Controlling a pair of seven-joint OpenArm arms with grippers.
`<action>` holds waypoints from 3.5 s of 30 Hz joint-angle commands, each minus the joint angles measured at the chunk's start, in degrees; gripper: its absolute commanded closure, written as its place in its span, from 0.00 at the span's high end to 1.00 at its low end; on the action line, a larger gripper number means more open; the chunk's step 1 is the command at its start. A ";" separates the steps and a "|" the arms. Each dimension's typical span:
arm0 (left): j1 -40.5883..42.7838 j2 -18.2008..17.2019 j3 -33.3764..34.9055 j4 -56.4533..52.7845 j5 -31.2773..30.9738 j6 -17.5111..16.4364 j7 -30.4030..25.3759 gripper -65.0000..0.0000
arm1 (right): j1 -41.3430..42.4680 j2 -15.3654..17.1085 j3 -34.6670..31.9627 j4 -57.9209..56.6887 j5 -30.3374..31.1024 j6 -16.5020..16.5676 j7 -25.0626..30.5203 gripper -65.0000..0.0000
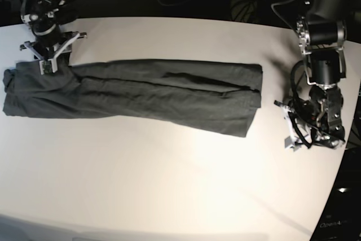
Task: Fold the T-shirt properly
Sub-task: 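Lower the right gripper onto the grey strip end and grasp it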
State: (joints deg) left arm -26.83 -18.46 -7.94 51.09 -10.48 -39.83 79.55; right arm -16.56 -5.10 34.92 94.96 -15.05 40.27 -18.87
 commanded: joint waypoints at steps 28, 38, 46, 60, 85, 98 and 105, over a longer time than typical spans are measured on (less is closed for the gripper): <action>0.68 0.66 0.34 -0.59 -1.26 -0.17 -0.30 0.06 | 5.00 7.61 -4.45 4.08 -4.34 -0.27 0.28 0.02; 1.47 0.57 0.25 -0.59 -1.26 -0.17 -0.30 0.06 | 5.70 10.77 -12.19 3.99 -5.92 -0.27 0.37 0.02; 1.47 0.48 0.25 -0.59 -1.26 -0.17 -0.30 0.06 | 5.96 13.59 -16.41 3.46 -5.92 -0.27 0.28 0.03; 1.47 0.48 0.34 -0.59 -1.26 -0.17 -0.30 0.06 | 4.12 13.59 -16.76 -0.50 -6.01 -0.27 0.28 0.55; 1.55 0.30 0.16 -0.59 -1.26 -0.17 -0.30 0.06 | -0.28 15.17 -13.77 10.05 -5.74 -0.27 0.37 0.15; 2.35 0.13 0.08 -0.59 -1.26 -0.17 -0.21 0.06 | 2.62 15.26 -14.30 4.08 -5.65 -0.27 0.72 0.12; 2.87 -0.05 -0.01 -0.59 -1.26 -0.17 0.14 0.06 | 3.24 14.99 -14.30 1.79 -5.83 -0.27 4.76 0.12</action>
State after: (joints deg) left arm -25.71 -19.18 -8.12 51.35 -11.77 -39.86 78.67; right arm -13.69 9.32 20.38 95.74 -21.10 40.49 -15.42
